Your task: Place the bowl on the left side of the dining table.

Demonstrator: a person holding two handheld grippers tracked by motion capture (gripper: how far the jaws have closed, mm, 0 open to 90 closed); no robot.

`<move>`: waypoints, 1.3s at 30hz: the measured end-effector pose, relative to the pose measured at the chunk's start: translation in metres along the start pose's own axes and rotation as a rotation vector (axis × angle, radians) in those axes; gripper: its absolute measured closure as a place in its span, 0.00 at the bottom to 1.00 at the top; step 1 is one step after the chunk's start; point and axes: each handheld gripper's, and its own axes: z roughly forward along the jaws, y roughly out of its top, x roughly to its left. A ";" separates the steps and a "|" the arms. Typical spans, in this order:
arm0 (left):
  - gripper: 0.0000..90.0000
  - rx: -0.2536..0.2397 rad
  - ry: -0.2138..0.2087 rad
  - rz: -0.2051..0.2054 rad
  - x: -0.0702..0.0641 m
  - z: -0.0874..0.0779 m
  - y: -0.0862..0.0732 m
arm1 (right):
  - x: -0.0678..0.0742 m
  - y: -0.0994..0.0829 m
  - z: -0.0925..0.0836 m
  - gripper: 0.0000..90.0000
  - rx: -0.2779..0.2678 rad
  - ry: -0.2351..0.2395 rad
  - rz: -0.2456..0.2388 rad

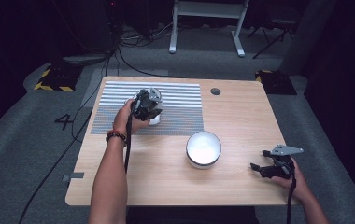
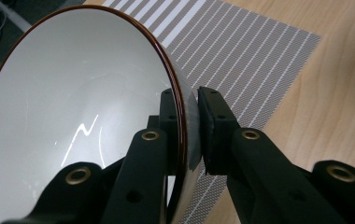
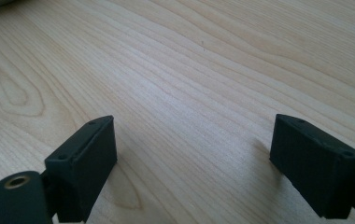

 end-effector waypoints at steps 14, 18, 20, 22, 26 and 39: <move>0.89 0.012 0.046 -0.076 0.018 0.012 -0.004 | 0.000 0.000 0.000 0.16 0.000 0.000 0.002; 0.89 0.017 0.059 -0.093 0.021 0.014 -0.004 | 0.000 0.000 0.000 0.16 0.001 0.000 0.003; 0.89 0.035 0.060 -0.092 0.024 0.017 -0.005 | 0.000 0.000 0.000 0.16 0.001 0.000 0.002; 0.89 0.043 0.065 -0.097 0.026 0.019 -0.006 | 0.000 0.000 0.000 0.16 0.001 0.000 0.002; 0.89 0.064 0.072 -0.114 0.029 0.026 -0.009 | 0.000 0.000 0.000 0.16 0.001 0.000 0.003; 0.89 0.103 0.092 -0.115 0.029 0.040 -0.009 | 0.000 0.000 0.000 0.16 0.001 0.000 0.002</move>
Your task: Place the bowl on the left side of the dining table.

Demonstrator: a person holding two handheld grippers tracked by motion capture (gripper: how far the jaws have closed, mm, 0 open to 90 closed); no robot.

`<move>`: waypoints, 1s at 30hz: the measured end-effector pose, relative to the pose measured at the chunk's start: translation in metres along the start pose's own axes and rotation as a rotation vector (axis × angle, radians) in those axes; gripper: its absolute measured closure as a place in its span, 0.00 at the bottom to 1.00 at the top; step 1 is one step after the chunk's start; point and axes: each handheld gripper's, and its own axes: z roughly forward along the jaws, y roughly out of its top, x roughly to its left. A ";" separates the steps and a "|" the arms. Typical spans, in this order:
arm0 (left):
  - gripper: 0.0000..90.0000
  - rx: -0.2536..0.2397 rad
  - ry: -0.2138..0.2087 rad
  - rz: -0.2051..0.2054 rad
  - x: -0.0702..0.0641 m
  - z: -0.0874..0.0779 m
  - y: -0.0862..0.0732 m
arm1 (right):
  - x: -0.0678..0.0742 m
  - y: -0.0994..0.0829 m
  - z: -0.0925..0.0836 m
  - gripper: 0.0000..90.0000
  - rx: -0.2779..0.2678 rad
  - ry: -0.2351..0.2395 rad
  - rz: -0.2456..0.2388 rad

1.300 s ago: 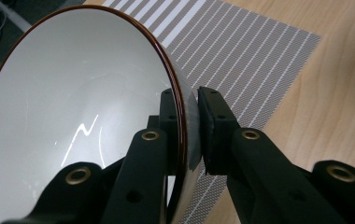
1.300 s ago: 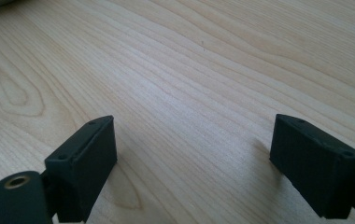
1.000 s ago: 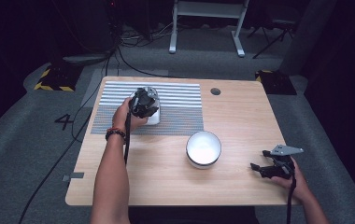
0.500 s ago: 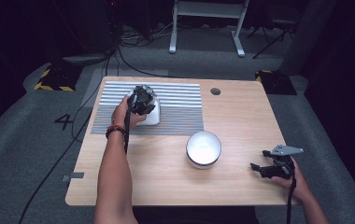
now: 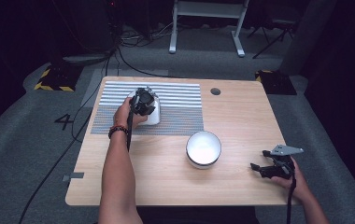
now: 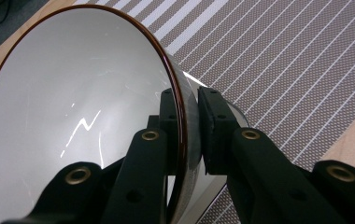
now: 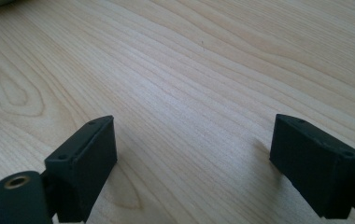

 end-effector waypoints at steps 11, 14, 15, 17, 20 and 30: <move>0.89 0.020 0.017 -0.006 0.003 0.013 -0.005 | 0.000 0.000 0.000 0.16 0.000 0.000 0.001; 0.89 0.030 0.021 -0.010 0.003 0.019 -0.007 | 0.000 0.000 0.000 0.16 0.000 0.000 0.000; 0.89 0.034 0.018 -0.017 0.003 0.020 -0.008 | 0.000 0.000 0.000 0.16 0.000 0.000 0.000; 0.89 0.042 0.019 -0.023 0.003 0.022 -0.010 | 0.000 0.000 0.000 0.16 0.000 0.000 0.000; 0.89 0.055 0.018 -0.030 0.002 0.026 -0.012 | 0.000 0.000 0.000 0.16 0.000 0.000 0.000; 0.89 0.031 0.053 0.003 -0.001 0.029 -0.011 | 0.000 0.000 0.000 0.16 -0.001 0.000 -0.001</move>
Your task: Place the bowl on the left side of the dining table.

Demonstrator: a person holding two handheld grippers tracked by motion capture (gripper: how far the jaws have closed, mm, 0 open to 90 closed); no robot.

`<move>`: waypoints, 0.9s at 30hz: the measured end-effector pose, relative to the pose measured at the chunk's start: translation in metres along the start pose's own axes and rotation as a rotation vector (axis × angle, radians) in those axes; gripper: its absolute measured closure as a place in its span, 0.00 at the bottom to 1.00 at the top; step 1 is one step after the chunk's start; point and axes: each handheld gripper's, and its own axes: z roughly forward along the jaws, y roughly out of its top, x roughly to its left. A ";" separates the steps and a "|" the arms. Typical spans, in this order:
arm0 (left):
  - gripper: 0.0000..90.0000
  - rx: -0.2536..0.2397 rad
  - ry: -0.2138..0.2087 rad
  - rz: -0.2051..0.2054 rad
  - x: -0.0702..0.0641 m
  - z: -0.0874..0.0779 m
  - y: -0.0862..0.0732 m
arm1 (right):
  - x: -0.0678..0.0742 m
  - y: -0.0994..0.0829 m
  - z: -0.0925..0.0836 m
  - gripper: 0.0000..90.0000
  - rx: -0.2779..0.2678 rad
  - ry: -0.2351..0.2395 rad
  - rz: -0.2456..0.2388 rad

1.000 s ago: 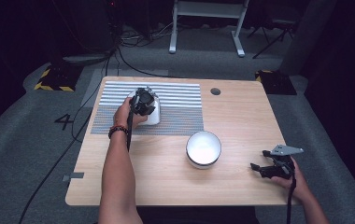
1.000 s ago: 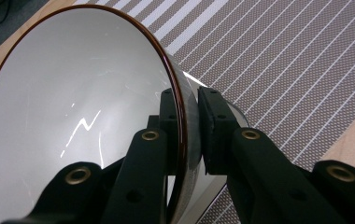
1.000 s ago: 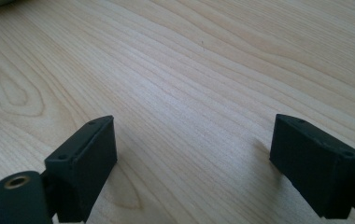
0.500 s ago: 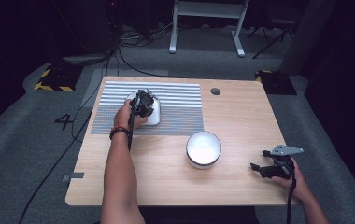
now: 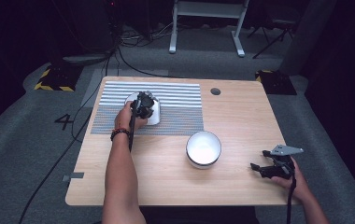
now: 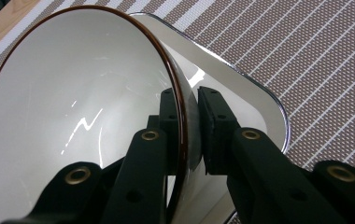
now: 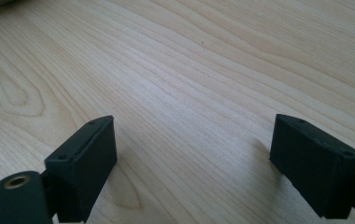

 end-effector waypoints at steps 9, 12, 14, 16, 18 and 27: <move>0.89 0.022 0.012 -0.009 -0.007 0.008 -0.001 | 0.000 0.000 0.000 0.16 0.001 0.000 0.004; 0.89 0.000 0.021 0.009 -0.009 0.012 -0.001 | 0.000 0.000 0.000 0.16 0.001 0.000 0.004; 0.88 -0.010 0.012 0.005 -0.008 0.013 -0.003 | 0.000 0.000 0.000 0.16 0.001 -0.001 0.004; 0.88 -0.013 0.006 -0.007 -0.007 0.013 -0.003 | 0.000 0.000 0.000 0.16 0.001 -0.001 0.004; 0.87 -0.008 -0.001 -0.020 -0.007 0.012 -0.004 | 0.000 0.000 0.000 0.16 0.000 -0.001 0.004; 0.75 0.000 -0.001 -0.057 -0.001 0.010 -0.007 | 0.000 0.000 0.000 0.16 0.001 0.000 0.004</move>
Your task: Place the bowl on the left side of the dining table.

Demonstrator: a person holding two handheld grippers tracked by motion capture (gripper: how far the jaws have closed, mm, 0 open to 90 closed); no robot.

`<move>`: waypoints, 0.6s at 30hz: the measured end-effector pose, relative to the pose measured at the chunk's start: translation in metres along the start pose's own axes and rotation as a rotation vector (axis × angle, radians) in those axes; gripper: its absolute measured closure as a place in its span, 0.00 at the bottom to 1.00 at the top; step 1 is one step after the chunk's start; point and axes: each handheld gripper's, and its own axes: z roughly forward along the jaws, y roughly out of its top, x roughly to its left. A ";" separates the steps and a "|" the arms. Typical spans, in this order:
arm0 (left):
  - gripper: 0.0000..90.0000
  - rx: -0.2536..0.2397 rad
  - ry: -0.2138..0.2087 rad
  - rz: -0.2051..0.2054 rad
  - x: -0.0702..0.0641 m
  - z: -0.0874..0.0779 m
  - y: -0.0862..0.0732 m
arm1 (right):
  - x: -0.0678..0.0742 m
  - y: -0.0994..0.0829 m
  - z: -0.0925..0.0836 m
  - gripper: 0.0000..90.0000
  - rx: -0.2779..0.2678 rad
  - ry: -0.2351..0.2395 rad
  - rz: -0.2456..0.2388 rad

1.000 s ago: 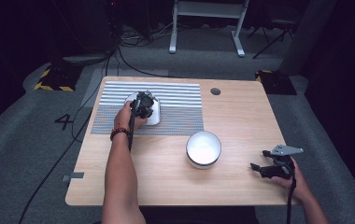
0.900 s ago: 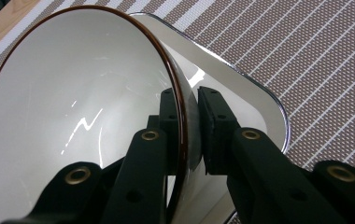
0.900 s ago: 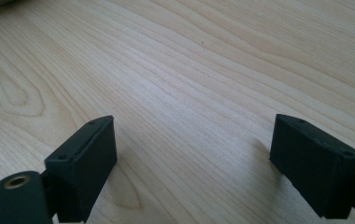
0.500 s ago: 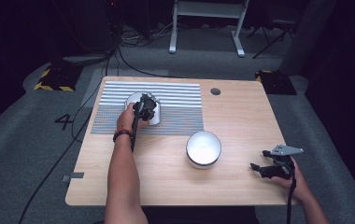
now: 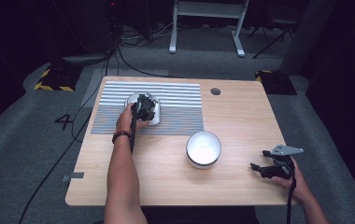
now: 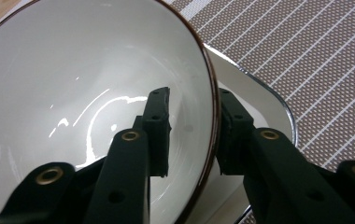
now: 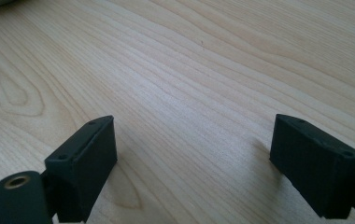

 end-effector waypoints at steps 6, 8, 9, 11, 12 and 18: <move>0.66 0.002 0.014 -0.014 0.002 0.000 -0.001 | 0.000 0.000 0.000 0.16 0.000 0.000 0.000; 0.63 0.008 0.016 -0.026 0.002 0.000 -0.001 | 0.000 0.000 0.000 0.16 0.000 0.000 0.000; 0.61 0.008 0.016 -0.027 0.003 -0.001 -0.001 | 0.000 0.000 0.000 0.16 0.000 0.000 0.000; 0.55 0.005 0.034 -0.042 0.004 -0.002 -0.001 | 0.000 0.000 0.000 0.16 0.000 0.000 0.000; 0.54 0.000 0.033 -0.041 0.004 -0.002 -0.001 | 0.000 0.000 0.000 0.16 0.000 0.000 0.001; 0.44 -0.011 0.019 -0.082 0.006 -0.008 -0.002 | 0.000 0.000 0.000 0.16 0.000 0.000 0.000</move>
